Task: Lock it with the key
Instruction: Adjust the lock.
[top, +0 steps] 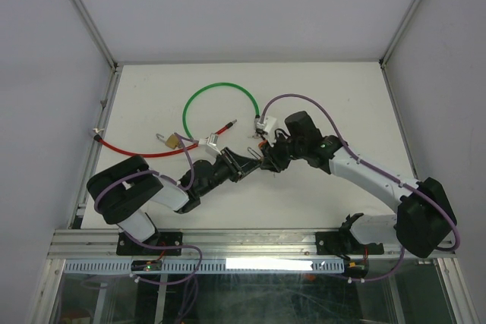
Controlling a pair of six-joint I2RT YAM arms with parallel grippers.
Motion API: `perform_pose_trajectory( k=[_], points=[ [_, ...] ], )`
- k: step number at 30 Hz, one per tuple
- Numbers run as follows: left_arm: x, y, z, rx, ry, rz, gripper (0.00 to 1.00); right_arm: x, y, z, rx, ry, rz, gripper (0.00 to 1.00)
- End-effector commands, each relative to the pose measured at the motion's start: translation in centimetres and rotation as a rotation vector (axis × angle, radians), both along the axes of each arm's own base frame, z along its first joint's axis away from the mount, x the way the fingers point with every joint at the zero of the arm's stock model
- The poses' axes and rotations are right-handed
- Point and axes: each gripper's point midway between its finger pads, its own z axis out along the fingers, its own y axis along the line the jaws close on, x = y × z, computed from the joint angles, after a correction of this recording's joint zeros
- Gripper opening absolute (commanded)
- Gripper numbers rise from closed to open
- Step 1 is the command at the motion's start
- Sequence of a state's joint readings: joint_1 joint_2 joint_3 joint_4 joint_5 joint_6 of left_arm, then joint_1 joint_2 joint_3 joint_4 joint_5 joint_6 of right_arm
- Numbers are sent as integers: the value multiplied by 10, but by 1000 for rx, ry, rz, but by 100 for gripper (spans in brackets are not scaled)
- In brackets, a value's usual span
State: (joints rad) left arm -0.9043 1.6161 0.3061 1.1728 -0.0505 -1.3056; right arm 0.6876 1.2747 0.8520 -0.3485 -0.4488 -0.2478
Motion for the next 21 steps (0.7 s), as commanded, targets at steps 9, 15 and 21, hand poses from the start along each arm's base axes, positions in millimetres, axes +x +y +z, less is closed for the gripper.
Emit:
perform_pose_trajectory(
  k=[9,15,21],
  points=[
    [-1,-8,56,-142,-190,-19,0,-4,13,13,59,-31,66,17],
    [0,-6,47,-36,-237,-12,0,-6,6,21,77,-33,103,51],
    [-2,-5,45,106,-294,-45,0,-18,-3,41,144,-40,192,81]
  ],
)
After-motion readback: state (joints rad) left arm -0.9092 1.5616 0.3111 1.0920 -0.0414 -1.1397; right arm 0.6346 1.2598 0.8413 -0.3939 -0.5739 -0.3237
